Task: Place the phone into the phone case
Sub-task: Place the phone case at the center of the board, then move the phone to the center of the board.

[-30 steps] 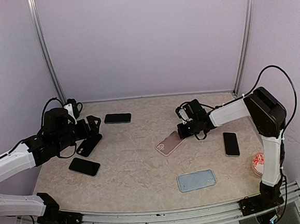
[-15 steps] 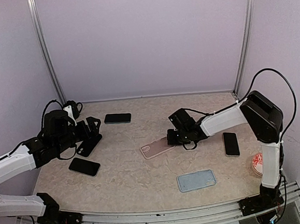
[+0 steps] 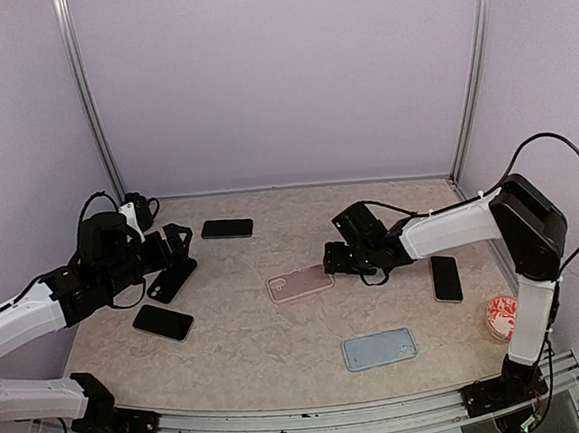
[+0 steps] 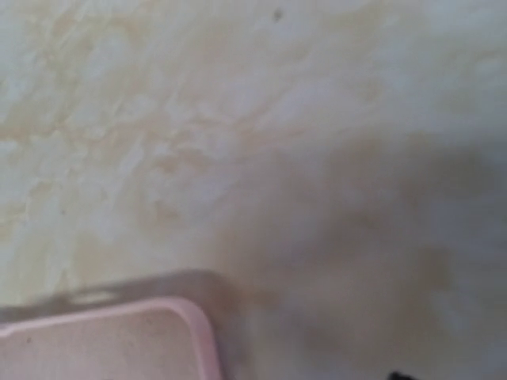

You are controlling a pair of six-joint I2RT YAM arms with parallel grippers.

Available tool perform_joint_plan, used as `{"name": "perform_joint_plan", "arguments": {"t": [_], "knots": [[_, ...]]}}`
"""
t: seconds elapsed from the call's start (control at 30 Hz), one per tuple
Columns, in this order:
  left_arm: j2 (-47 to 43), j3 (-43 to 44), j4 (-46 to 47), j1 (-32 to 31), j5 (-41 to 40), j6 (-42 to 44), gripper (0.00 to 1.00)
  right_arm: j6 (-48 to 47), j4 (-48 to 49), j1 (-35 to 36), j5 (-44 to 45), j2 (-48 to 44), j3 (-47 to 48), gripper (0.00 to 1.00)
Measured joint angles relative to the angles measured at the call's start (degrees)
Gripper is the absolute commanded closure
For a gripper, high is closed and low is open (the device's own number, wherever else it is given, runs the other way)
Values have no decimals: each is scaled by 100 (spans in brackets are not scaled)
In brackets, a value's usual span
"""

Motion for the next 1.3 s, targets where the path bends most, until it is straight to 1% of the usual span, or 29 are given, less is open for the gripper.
{"name": "perform_joint_plan", "arguments": {"t": [0.07,0.2,0.23,0.37,0.53,0.67,0.97,1.3], "knots": [[-11,-9,0,0,0,0,1,-103,-125,-46,153,-363,-208,18],[-13,-22,4,0,0,2,1,-247,-330,-254,343,-1307,-822,14],[-13,-22,2,0,0,2,1,-256,-354,-354,376,-1508,-977,12],[-11,-22,13,0,11,2,1,-264,-448,-979,474,-2420,-1794,8],[44,-22,111,0,61,2,1,-227,-664,-1565,564,-3136,-2496,5],[98,-22,140,0,105,2,1,-94,-817,-1700,616,-3348,-2715,1],[120,-22,186,0,133,2,1,605,-1423,-1904,960,-3250,-2780,1],[146,-22,243,0,153,2,1,898,-1478,-2308,817,-3189,-3246,1]]}}
